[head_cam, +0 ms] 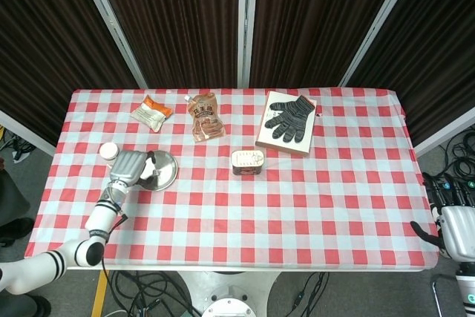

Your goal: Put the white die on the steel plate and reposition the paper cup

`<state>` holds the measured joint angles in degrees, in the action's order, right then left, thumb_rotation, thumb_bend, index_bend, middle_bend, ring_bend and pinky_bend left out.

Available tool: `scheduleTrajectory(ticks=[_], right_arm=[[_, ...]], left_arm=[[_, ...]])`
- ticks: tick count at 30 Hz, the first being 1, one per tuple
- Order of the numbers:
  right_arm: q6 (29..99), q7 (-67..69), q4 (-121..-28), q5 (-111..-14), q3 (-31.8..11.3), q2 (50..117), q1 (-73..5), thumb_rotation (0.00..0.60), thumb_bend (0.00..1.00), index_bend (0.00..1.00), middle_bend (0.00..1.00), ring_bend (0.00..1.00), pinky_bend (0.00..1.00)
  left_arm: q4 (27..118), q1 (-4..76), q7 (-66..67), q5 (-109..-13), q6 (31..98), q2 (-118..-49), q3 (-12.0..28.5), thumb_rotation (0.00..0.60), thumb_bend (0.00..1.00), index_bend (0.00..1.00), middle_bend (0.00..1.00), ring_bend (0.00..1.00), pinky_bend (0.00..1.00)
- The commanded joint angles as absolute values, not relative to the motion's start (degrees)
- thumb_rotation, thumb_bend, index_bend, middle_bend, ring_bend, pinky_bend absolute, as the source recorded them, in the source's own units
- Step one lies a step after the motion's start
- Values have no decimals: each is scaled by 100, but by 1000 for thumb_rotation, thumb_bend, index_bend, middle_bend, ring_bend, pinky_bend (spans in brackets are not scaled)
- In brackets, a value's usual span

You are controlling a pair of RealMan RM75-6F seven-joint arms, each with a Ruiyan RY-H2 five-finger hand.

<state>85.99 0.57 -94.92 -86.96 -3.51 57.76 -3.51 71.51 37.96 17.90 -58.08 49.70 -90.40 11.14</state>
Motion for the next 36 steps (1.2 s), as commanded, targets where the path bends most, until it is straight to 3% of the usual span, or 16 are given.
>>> scheduleTrajectory(ticks=[1,7,10,15,17,20,23,36], right_arm=[[8597,76,-9484,-8720,-362,5774,-368,600,110,42,228,0,111],[8690,92,-9469,-8802,-393,5758,-375,600,110,42,229,0,111],[8744,68,-9457,-8827,-386,5769,-350,600,110,42,229,0,110],[8783,115,-9410,-8823,-370,5825,-313,600,111,42,228,0,110],[8773,113,-9397,-8817,-368,5838,-314,600,111,42,228,0,111],[8762,90,-9414,-8812,-372,5848,-320,600,110,42,228,0,111],[8750,52,-9445,-8801,-375,5857,-325,600,110,42,226,0,111],[8655,-120,-9576,-8717,-386,5850,-350,600,110,41,221,0,111]], left_arm=[[7434,3684,1785,-5844,5202,-8852,1103,600,162,279,763,821,1000],[7958,3170,1160,-5850,5882,-8256,1264,600,147,288,699,742,985],[7994,2882,792,-5828,6250,-8082,1347,600,143,307,667,692,922],[7555,2645,249,-5633,6408,-8237,1480,600,133,320,474,436,666],[7242,2651,-9,-5505,6181,-8372,1527,600,127,315,340,289,494],[6738,2736,-342,-5385,5814,-8613,1607,600,114,308,233,172,325],[6360,2846,-692,-5271,5376,-8793,1710,600,100,303,210,144,268],[5534,3202,-1782,-5356,4214,-9151,1959,600,91,296,209,144,248]])
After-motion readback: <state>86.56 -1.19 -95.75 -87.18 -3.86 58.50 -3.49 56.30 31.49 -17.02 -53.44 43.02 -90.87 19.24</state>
